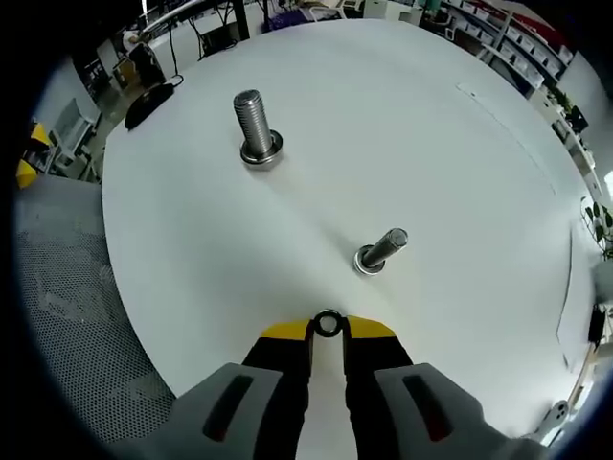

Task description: Place the washer onto the threaded stud by aligning its center hole with the stud, sliding it down to the base, and recovering from edge contact or off-axis alignment until the washer reaches the visible bottom stop.

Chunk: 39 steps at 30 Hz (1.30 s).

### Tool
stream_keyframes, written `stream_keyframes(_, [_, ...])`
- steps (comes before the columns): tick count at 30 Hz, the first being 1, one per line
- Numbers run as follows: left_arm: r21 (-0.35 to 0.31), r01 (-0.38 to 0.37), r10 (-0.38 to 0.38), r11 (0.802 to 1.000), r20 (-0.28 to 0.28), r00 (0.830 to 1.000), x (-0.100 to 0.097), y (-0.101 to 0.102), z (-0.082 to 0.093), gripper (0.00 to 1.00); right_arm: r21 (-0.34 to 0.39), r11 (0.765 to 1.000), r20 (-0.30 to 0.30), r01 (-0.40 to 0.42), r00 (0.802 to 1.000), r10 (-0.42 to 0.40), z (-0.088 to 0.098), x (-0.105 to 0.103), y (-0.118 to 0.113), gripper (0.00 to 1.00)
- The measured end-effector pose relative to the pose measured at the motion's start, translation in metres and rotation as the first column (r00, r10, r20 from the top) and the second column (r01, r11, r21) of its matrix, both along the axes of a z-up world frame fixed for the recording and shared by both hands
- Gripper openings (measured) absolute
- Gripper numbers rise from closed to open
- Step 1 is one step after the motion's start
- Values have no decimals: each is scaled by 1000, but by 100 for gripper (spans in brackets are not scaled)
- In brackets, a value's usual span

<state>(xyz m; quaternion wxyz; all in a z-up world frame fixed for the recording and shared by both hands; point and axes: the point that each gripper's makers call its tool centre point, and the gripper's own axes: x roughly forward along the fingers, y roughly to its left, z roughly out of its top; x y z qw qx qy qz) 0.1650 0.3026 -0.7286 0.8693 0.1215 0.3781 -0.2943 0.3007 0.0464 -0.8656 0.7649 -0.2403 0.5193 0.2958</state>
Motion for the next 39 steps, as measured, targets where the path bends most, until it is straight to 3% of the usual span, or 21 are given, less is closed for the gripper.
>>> stream_keyframes(4, [5,3,-3,1000,-5,1000,-1,0,-1,15,39,998,-28,51,998,-50,0,-5,3,14])
stream_keyframes(14, [4,7,-7,1000,-7,1000,-1,-1,-1,15,65,995,26,81,996,-83,18,15,-2,14])
stream_keyframes(22, [5,10,-10,1000,-9,1000,-1,-1,-2,15,77,994,60,76,995,-81,36,24,0,14])
stream_keyframes(25, [4,12,-12,1000,-10,1000,-2,-1,-2,15,76,995,47,71,996,-75,39,21,2,14])
stream_keyframes(34, [2,19,-19,1000,-11,1000,-2,-2,-2,15,39,999,112,30,993,-35,56,29,1,14])
stream_keyframes(39, [-1,20,-20,1000,-10,1000,-2,-3,-1,15,54,998,135,31,990,-38,61,33,4,14])
